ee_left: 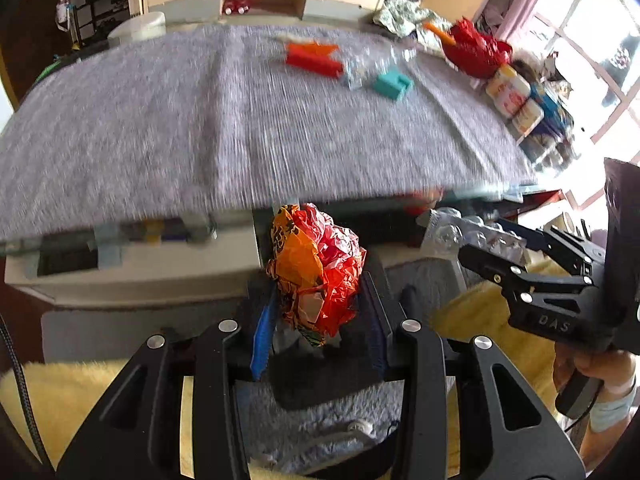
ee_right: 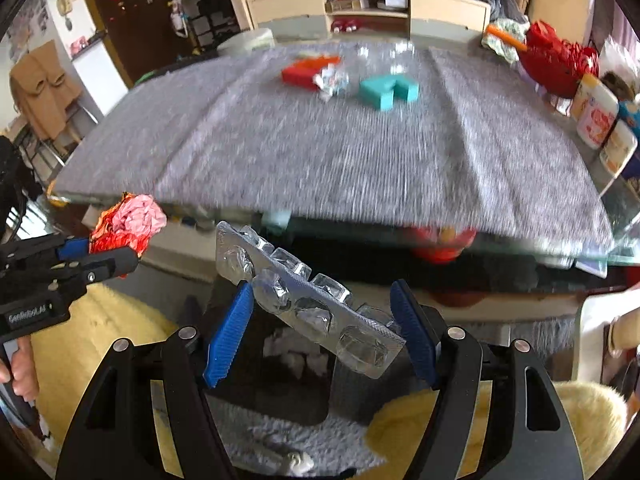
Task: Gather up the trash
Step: 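Release the red wrapper and blister pack into the black bin with both tools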
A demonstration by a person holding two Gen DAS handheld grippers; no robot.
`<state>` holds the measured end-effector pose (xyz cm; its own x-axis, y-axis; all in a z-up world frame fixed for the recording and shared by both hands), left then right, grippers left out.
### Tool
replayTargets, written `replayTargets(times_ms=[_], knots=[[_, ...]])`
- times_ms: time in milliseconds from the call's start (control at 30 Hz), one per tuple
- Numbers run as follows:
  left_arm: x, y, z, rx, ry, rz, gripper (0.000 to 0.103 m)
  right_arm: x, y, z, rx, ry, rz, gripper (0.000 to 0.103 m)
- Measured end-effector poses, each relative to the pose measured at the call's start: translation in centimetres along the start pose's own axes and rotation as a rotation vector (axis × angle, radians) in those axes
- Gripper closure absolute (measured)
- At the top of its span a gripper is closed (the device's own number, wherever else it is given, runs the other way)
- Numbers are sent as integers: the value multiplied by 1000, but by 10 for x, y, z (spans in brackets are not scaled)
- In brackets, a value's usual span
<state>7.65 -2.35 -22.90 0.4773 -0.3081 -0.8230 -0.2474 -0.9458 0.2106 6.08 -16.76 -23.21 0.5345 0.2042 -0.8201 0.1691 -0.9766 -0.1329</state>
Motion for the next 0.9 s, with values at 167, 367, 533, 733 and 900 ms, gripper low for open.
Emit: replayTargets(times_ms=[167,367,533,733,900], knots=[[22,0,35,-8,-69,6,66,21,1,26,15,-56,13,31],[53,0,69,-18,-152,30,66,50,-2,53,30,-132,17,31],[77,-1,86,-20,-203,32,66,73,-3,63,45,-186,14,31],[90,-3,93,-35,-231,39,65,87,-5,64,61,-214,4,31],[94,-5,90,-43,-237,43,55,89,-11,57,61,-211,-19,30]])
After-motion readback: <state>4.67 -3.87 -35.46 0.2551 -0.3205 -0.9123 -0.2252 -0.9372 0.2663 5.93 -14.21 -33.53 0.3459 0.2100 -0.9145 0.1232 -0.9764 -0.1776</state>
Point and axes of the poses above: each gripper's, at about its wrist camera, not at the fingertips, and x roughly the way its jaws point, y to its right, z to its underside, the point moved 6 cm from there along x, roughly the way its jaws point, and after that the axes turned 5 degrees about y, right-handed, at the moved point
